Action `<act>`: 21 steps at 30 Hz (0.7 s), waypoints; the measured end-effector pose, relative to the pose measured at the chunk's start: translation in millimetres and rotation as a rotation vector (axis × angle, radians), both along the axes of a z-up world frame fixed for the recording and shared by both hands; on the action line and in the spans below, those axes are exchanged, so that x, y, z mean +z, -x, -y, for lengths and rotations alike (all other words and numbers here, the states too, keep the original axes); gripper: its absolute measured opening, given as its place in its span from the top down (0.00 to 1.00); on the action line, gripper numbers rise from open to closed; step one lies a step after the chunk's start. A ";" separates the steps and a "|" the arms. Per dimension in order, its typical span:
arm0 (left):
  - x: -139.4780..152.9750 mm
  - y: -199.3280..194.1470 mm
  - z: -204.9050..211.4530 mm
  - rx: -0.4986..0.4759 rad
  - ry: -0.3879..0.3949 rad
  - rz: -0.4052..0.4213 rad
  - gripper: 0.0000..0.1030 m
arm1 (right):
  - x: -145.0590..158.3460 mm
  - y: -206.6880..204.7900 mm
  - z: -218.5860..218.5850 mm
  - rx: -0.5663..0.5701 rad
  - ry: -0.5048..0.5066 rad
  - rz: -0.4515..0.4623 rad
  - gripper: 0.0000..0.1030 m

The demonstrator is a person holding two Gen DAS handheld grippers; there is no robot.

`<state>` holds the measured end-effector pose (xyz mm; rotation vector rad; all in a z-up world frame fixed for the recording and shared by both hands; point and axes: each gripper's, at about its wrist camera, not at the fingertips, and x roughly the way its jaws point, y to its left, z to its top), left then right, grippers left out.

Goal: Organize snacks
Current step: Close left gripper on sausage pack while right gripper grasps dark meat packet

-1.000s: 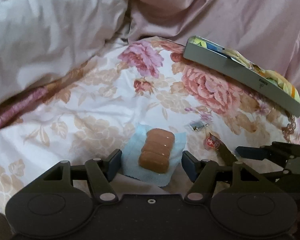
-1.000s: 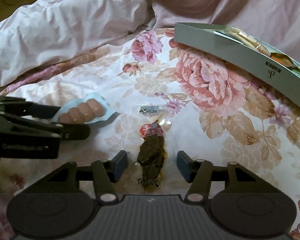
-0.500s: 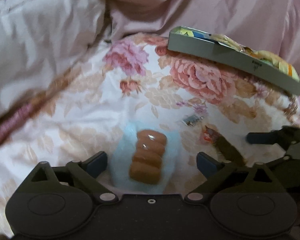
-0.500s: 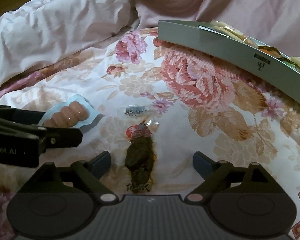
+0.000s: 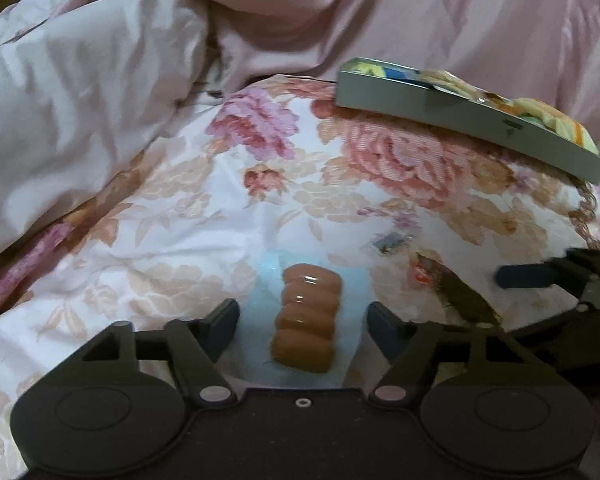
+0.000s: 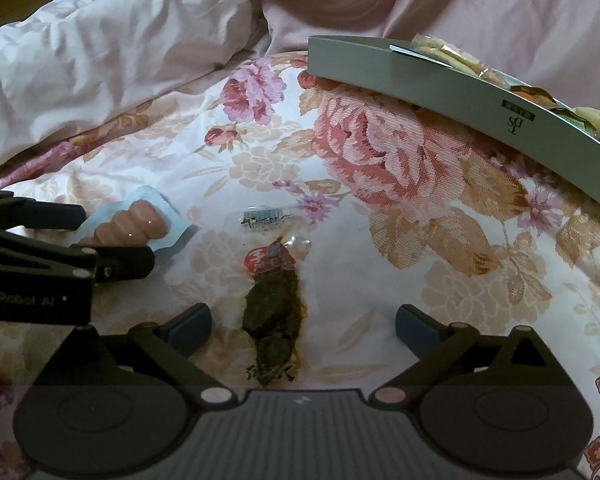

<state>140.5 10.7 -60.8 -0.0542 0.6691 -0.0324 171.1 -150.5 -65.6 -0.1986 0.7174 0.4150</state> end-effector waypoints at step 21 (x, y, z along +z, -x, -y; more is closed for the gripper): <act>2.2 6.3 0.6 -0.017 0.014 0.054 0.43 | 6.1 18.2 -18.6 0.124 0.100 0.120 0.51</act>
